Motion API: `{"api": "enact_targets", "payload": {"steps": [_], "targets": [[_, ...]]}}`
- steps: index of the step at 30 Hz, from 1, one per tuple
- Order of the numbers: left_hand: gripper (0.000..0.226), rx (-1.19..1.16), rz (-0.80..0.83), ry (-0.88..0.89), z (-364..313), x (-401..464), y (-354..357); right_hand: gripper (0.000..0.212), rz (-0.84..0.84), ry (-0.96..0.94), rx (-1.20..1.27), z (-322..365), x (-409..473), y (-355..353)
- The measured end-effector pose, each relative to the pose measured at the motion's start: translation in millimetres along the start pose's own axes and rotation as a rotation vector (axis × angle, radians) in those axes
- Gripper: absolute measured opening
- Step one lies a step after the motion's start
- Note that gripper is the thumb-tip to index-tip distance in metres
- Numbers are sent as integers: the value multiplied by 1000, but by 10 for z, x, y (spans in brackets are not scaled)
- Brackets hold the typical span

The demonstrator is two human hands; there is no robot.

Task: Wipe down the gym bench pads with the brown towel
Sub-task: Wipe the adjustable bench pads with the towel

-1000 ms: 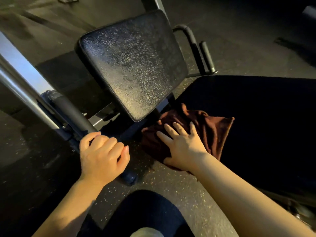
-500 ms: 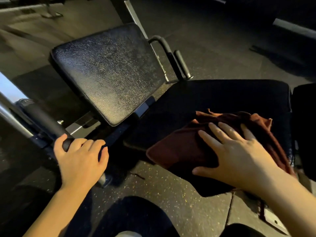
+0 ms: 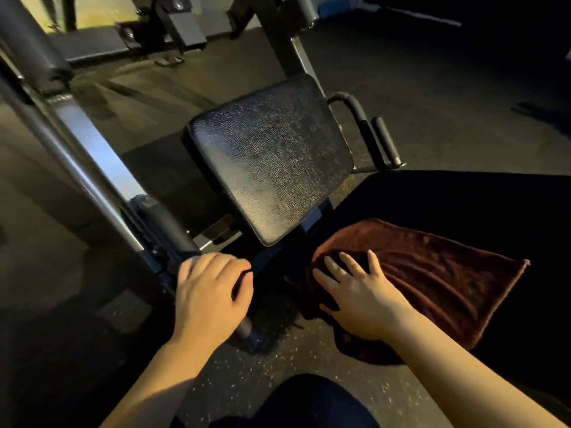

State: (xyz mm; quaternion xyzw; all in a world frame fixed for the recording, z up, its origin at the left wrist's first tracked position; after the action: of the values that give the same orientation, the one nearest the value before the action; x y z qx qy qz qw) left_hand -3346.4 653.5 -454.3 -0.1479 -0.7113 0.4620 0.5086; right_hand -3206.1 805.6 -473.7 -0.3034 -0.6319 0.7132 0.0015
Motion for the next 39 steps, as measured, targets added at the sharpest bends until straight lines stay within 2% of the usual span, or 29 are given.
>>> {"api": "enact_targets", "payload": {"steps": [2,3,5,7,8,10,12,13,15,16,17,18,20,22,24,26,31,35,39], "targets": [[25,-19,-73,-60,218,189,-112,48,-74,31,220,-10,68,-95],[25,-4,-91,-83,340,284,-136,39,-171,73,396,-38,118,-179],[27,13,-84,-114,579,491,-136,26,-398,213,930,-139,186,-380],[30,32,-41,-117,798,718,-69,22,-506,300,1623,-131,276,-536],[30,52,-8,-107,889,814,-3,20,-539,316,1859,-89,339,-629],[29,69,60,-90,987,931,150,24,-642,278,2017,-43,471,-925],[27,88,74,-76,963,937,266,42,-839,191,1935,13,627,-1315],[26,119,52,-64,914,908,279,45,-930,165,1876,45,715,-1479],[27,144,-41,-60,861,858,243,27,-1035,74,1756,186,927,-1779],[27,136,-89,-59,861,849,217,21,-1016,2,1686,309,1052,-1879],[27,123,-135,-47,865,838,202,30,-945,-85,1591,439,1224,-1922],[27,107,-169,-31,878,825,197,49,-838,-175,1441,608,1426,-1909],[26,74,-209,-18,911,803,199,79,-601,-266,980,981,1780,-1644],[27,57,-229,-19,938,794,200,82,-630,-287,663,1064,1939,-1333],[26,61,-245,-22,959,789,215,66,-768,-290,594,971,1892,-1118],[26,71,-249,-28,965,772,225,58,-825,-273,517,886,1830,-823],[24,60,-240,-22,956,770,229,78,-830,-195,331,884,1722,-268],[26,19,-260,-36,946,768,216,73,-829,-315,243,961,1793,-630],[25,6,-238,-46,960,770,241,60,-867,-471,229,1297,2065,-1470]]}}
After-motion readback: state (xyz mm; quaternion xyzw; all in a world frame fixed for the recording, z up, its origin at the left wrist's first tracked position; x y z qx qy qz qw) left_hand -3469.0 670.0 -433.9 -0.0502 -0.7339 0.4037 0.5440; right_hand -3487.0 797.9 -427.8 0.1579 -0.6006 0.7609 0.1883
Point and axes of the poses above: each hand's wrist, its own x-axis towards the middle knuckle, its own y-axis out of the palm, z = x × y, the point moved 7 cm from there along x, towards the middle knuckle, and after that the axes turned 9 degrees about x, right-handed, at the moved point
